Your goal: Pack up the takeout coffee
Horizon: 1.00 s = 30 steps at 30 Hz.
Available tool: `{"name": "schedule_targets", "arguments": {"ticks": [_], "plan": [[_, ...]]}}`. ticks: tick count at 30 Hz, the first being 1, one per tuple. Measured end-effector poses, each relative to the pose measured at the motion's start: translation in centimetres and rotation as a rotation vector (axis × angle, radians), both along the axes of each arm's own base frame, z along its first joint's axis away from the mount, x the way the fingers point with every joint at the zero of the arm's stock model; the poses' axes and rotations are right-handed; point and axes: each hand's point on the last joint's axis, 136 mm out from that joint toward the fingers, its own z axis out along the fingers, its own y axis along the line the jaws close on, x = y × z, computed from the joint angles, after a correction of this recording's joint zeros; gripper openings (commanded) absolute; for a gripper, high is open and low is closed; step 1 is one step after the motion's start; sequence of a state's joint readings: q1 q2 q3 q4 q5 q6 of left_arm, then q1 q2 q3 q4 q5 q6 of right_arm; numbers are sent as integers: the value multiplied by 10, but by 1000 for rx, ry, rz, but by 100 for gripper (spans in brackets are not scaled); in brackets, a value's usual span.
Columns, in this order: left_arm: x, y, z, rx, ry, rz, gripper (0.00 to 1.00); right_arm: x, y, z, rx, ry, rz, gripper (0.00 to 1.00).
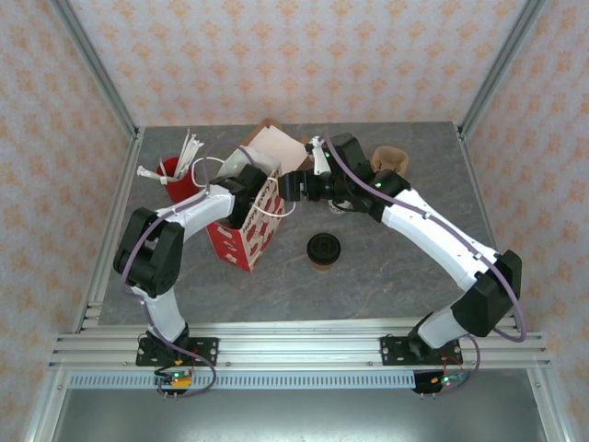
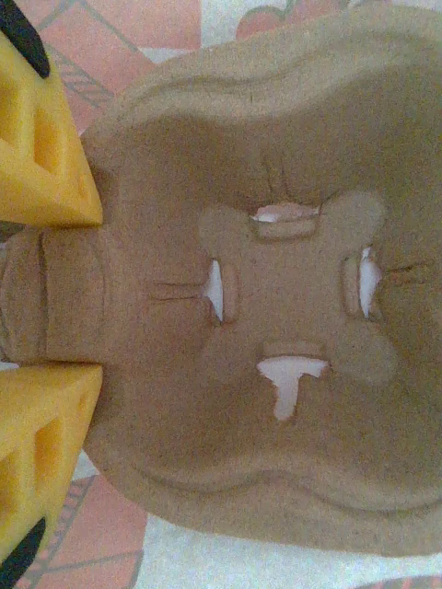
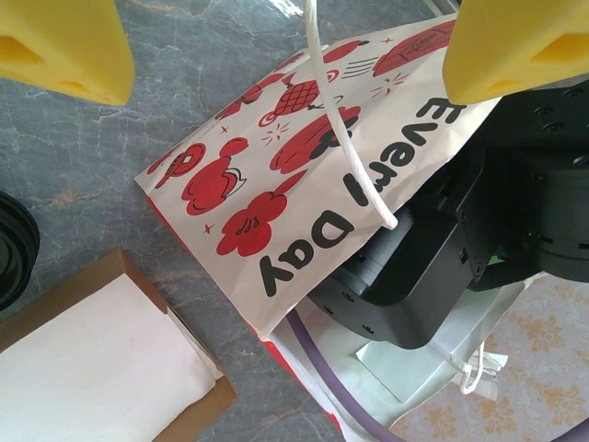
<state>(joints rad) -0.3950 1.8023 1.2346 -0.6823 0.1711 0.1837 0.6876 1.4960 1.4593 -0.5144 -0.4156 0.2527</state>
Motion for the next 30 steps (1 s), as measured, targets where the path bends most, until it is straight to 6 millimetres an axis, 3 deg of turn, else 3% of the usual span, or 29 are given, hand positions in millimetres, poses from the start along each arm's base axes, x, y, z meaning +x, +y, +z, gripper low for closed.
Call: {"name": "schedule_targets", "arguments": {"ticks": [18,30], "plan": [[4,0,13,-28,-53,93,75,0,0,-1,-3,3,-1,88],[11,-3,40,-71,-106,146,81,1,-1,-1,-6,0,-7,88]]}}
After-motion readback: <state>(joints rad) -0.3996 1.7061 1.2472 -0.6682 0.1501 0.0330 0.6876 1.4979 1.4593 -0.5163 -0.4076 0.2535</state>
